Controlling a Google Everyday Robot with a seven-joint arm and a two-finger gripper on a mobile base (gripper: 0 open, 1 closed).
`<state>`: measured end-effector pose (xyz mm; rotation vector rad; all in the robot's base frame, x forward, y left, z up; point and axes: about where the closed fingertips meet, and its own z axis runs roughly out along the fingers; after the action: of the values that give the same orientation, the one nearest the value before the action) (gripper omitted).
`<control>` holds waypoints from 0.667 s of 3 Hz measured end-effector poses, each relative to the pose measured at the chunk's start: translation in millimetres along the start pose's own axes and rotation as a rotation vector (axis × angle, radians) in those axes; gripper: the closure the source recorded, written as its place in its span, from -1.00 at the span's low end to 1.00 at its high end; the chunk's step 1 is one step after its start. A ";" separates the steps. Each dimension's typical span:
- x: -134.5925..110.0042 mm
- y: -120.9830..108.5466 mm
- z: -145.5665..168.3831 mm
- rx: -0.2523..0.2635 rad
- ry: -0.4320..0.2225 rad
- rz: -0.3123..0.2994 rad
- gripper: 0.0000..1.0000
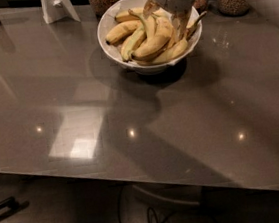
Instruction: Pick banana from white bowl
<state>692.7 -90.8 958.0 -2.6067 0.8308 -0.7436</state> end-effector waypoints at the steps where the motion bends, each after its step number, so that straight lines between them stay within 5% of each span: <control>1: -4.2 1.8 9.6 -0.022 -0.023 -0.009 -0.24; 2: -7.1 4.8 15.5 -0.039 -0.038 -0.012 -0.24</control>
Offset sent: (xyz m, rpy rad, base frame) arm 0.0010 0.0007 -0.0219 -0.0216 0.0717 0.0120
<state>694.2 -88.3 940.6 -2.6537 0.8268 -0.6851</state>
